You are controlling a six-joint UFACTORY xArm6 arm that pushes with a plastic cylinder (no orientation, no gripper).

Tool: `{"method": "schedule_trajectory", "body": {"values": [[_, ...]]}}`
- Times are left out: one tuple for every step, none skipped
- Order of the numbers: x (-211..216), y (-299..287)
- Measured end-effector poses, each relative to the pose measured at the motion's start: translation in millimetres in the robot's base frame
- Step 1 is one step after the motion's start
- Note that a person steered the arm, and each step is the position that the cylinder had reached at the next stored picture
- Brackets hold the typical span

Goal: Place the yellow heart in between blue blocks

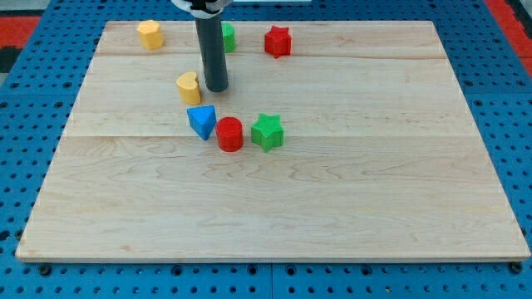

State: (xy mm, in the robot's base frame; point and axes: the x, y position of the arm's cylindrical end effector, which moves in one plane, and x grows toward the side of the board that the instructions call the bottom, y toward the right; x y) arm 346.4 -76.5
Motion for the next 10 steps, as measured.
{"method": "schedule_trajectory", "body": {"values": [[-15.0, 0.0], [-14.9, -6.5], [-1.7, -49.5], [3.1, -92.6], [2.2, -161.3], [26.0, -150.6], [18.4, -83.6], [18.4, -106.7], [43.7, -110.1], [53.8, -90.2]]}}
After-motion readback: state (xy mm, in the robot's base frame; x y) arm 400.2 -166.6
